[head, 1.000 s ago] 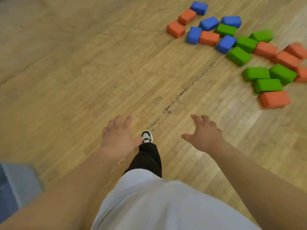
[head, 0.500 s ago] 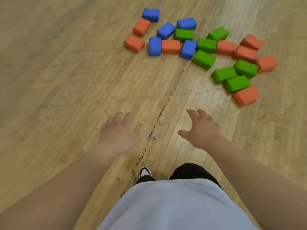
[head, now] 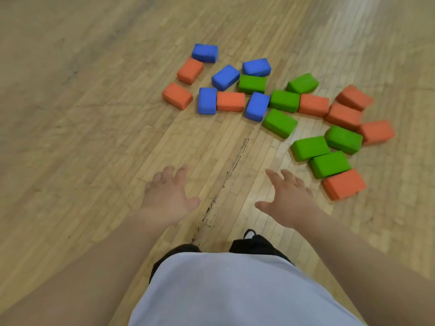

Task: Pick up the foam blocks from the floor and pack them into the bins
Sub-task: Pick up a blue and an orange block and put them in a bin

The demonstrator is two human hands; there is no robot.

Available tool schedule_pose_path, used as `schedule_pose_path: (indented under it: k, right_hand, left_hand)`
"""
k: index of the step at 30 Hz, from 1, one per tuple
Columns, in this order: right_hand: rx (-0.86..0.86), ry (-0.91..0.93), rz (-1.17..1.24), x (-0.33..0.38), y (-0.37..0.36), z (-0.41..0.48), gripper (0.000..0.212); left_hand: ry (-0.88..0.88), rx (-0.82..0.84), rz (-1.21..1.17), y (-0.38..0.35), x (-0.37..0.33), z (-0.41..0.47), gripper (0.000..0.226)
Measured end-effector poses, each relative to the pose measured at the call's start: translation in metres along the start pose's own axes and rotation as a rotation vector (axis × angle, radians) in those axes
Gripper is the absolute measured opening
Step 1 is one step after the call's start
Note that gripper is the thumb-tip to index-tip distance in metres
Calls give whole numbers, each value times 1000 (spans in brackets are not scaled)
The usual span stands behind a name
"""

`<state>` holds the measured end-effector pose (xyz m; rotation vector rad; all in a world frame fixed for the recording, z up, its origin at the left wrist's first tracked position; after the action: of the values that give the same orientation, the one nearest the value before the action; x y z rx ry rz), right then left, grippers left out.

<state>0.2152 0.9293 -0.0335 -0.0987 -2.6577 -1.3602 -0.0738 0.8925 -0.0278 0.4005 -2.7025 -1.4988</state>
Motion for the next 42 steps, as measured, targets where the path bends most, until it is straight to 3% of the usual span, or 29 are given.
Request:
schedule_pose_path:
  k: [12, 20, 29, 42]
  right_hand:
    - [18, 17, -32, -1, 126, 194, 101]
    - [38, -36, -23, 66, 211, 340, 101]
    - [31, -32, -27, 126, 296, 474, 100]
    - [207, 140, -210, 169, 362, 755, 100]
  left_hand:
    - [19, 8, -35, 104, -45, 187, 99]
    - [-54, 76, 27, 199, -16, 361, 100]
    - [-133, 28, 89, 304, -5, 510, 104]
    - [71, 176, -36, 345, 2, 727, 101]
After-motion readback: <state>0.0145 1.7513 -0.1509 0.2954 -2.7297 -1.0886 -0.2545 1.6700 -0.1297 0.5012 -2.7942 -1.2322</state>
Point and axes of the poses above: each hand's wrist, its own z-axis towards the middle knuckle, its own y-axis out of the back of the hand, x = y × z, the point moved 9 cm from there along z, towards the middle knuckle, and after that the axes turned 3 degrees about x, right-handed, at the moved point
